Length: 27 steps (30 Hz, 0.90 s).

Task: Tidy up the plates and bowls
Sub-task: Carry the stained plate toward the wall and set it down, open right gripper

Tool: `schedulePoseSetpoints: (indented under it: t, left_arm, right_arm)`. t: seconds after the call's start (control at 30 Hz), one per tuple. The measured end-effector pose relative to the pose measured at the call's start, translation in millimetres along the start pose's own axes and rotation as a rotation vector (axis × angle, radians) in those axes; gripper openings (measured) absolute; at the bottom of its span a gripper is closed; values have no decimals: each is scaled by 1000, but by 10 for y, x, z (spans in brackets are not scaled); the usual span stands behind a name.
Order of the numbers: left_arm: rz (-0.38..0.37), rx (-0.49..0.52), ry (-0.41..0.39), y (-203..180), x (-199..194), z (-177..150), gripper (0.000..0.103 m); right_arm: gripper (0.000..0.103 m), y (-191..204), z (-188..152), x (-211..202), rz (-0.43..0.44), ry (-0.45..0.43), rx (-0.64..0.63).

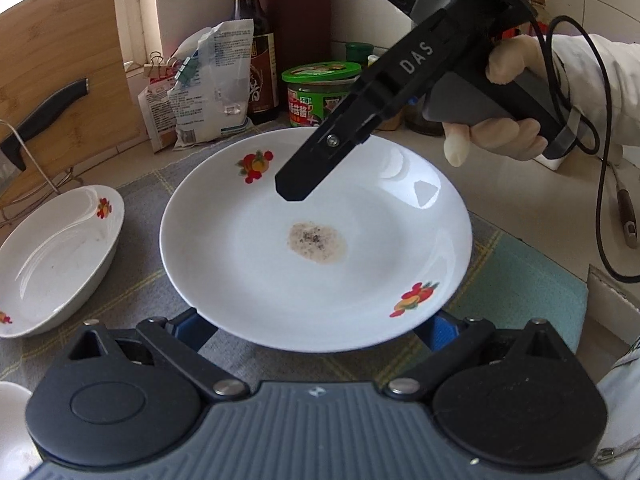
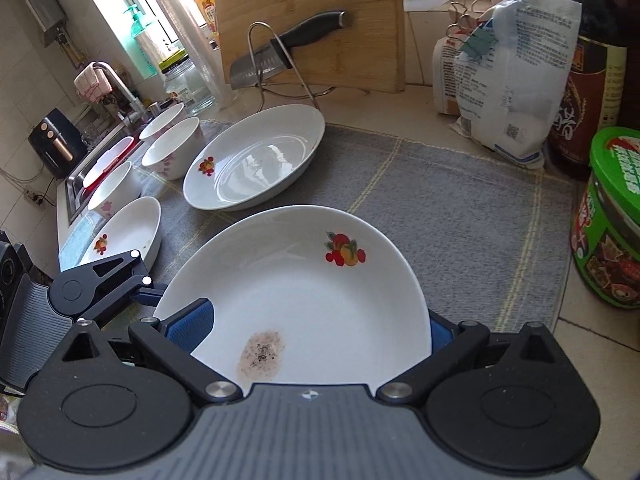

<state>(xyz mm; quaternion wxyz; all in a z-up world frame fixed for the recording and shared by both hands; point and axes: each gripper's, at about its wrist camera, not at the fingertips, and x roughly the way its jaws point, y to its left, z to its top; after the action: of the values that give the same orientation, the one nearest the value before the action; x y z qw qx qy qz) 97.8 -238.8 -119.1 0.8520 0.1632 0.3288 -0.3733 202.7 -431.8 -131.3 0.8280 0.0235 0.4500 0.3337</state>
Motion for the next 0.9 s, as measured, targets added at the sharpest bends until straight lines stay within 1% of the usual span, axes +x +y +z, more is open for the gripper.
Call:
schedulePoseSetpoints:
  t: [0.2, 0.43, 0.9]
  left_arm:
    - [-26, 22, 0, -4, 202, 120, 101]
    - [-45, 36, 8, 9, 381, 158, 101]
    - [-42, 41, 21, 18, 429, 171, 101]
  right_arm:
    - [103, -168, 12, -52, -40, -16, 13]
    - [103, -301, -7, -66, -60, -21, 37]
    - [103, -358, -6, 0, -72, -12, 36]
